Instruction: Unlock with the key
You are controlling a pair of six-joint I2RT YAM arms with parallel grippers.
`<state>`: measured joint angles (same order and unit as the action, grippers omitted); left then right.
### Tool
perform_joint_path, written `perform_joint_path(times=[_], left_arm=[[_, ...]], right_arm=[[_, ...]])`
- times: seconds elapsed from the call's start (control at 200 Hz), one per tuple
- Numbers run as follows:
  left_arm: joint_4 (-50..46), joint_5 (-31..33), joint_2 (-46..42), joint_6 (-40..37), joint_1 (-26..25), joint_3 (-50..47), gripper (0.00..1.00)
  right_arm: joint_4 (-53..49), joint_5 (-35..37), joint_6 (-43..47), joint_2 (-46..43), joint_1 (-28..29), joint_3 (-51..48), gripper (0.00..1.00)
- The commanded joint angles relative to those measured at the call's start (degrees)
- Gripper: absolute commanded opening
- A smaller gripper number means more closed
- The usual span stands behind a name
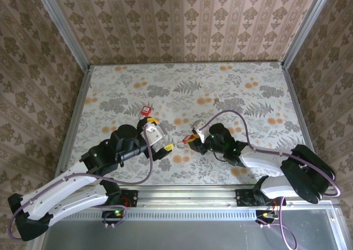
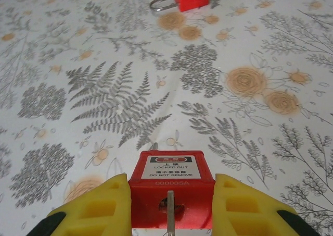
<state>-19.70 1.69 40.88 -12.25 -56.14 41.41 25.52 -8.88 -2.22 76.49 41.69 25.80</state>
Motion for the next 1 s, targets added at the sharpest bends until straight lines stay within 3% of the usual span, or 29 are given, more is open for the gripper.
perform_joint_path(times=[0.0,0.15,0.385,0.6,0.995], left_arm=[[-0.77,1.67,-0.05,1.26,0.14,-0.36,1.0],[-1.11,2.69,0.07,1.09,-0.21,-0.36,1.0],[-0.35,2.88,0.38,1.0,-0.64,-0.8,1.0],[-0.42,3.31,0.6,0.91,-0.81,-0.89,1.0],[-0.19,4.02,-0.79,0.41,-1.34,-1.32,1.0]], right_arm=[[5.96,3.0,-4.1,1.75,-1.84,-0.46,0.1],[8.49,4.11,-6.3,2.01,-4.16,-2.15,0.13],[17.53,13.45,-10.54,2.38,-4.35,-7.59,0.16],[27.58,22.81,-13.44,5.65,-1.09,-11.59,0.2],[31.67,28.52,-12.92,9.18,3.19,-13.62,0.25]])
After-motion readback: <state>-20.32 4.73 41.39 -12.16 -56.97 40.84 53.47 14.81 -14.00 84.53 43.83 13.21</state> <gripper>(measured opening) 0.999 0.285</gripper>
